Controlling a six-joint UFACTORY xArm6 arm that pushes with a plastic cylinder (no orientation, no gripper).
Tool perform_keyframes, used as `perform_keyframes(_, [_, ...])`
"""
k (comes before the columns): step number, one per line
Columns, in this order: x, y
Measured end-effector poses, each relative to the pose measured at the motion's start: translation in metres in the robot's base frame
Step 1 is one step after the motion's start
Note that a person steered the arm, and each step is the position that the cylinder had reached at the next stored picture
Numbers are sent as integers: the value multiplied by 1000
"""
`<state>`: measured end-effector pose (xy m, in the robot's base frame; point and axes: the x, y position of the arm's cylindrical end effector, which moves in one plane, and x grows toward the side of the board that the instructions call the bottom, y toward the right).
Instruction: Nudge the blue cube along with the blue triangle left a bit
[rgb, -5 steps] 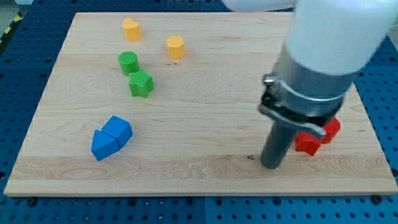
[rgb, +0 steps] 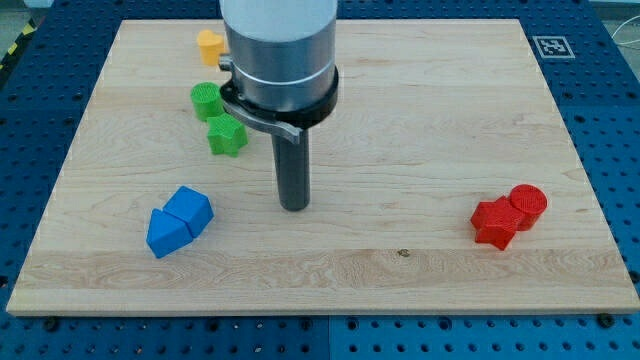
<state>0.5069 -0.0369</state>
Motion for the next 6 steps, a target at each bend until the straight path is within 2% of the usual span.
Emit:
perform_keyframes(1, [-12,-9])
perform_keyframes(3, [-2,-37])
perform_keyframes(4, [6,-71])
perform_keyframes(5, [-1,-93])
perform_keyframes(6, [-33,-93])
